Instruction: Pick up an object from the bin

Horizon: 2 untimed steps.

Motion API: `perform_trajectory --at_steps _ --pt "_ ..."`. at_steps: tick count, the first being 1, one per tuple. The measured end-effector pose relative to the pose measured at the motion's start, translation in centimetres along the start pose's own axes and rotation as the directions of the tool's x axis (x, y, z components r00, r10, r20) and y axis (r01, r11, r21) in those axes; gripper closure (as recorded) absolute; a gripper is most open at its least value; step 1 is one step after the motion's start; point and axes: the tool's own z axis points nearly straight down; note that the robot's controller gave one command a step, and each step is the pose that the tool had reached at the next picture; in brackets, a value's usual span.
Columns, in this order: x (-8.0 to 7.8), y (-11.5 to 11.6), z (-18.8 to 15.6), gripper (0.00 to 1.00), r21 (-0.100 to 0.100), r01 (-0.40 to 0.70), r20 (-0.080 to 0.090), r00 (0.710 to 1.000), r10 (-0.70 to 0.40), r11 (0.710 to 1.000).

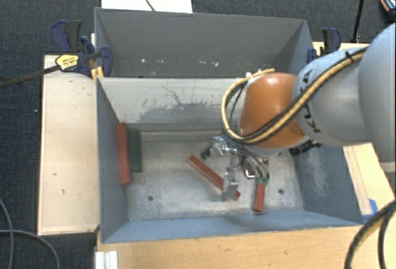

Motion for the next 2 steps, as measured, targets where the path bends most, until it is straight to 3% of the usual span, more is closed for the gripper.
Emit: perform_trajectory --at_steps 1,2 --pt "-0.35 0.78 2.01 0.00 0.000 0.040 -0.005 0.999 -0.040 0.999" --pt "-0.38 0.79 1.93 1.00 -0.001 0.036 -0.002 0.999 -0.036 0.999"
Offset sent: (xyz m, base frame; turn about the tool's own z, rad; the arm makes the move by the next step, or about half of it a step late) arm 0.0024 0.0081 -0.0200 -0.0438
